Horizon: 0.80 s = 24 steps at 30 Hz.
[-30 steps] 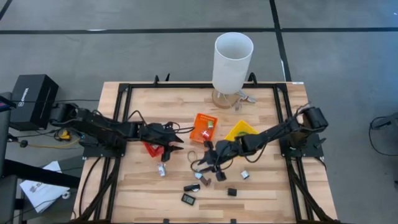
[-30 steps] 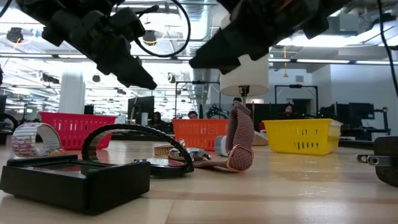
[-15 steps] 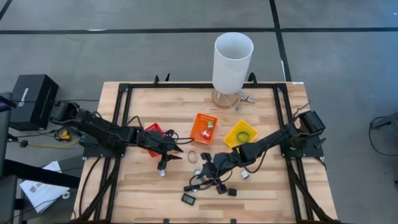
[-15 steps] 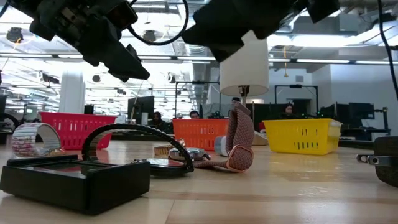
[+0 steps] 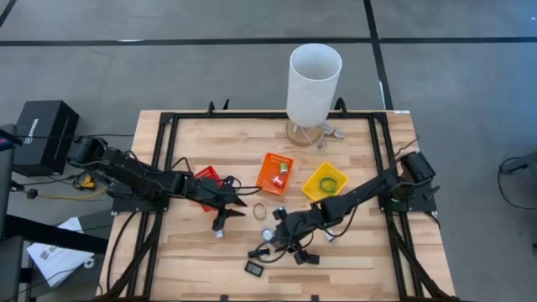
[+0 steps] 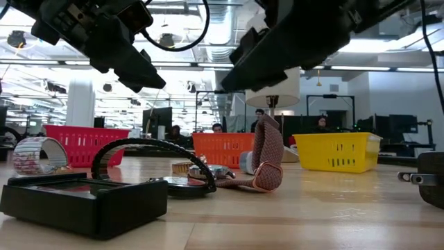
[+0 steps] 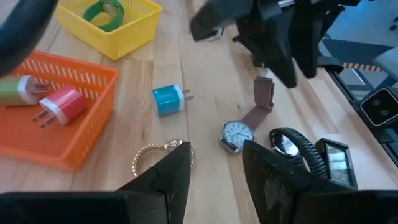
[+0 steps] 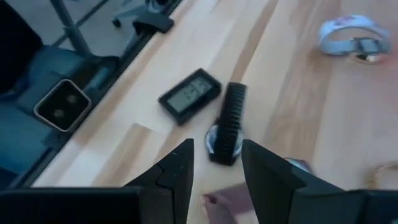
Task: Pick & Place Office items
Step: Put the dark brown wrist watch into the yellow bin
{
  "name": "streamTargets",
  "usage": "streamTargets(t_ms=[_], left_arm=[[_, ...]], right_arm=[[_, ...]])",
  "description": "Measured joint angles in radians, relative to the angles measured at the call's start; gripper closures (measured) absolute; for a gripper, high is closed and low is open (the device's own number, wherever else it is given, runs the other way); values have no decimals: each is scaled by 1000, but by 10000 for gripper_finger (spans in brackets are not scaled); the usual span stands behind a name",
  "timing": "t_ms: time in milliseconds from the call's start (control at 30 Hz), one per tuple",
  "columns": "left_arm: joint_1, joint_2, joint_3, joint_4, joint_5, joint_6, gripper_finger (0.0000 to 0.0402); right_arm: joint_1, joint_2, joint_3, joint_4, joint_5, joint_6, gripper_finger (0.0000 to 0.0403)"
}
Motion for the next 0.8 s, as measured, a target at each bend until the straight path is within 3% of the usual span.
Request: streamTargets(t_ms=[800], left_arm=[[0,0,0,1,0,0,262]], right_arm=[[-6,16,1,-170,-1,40,275]])
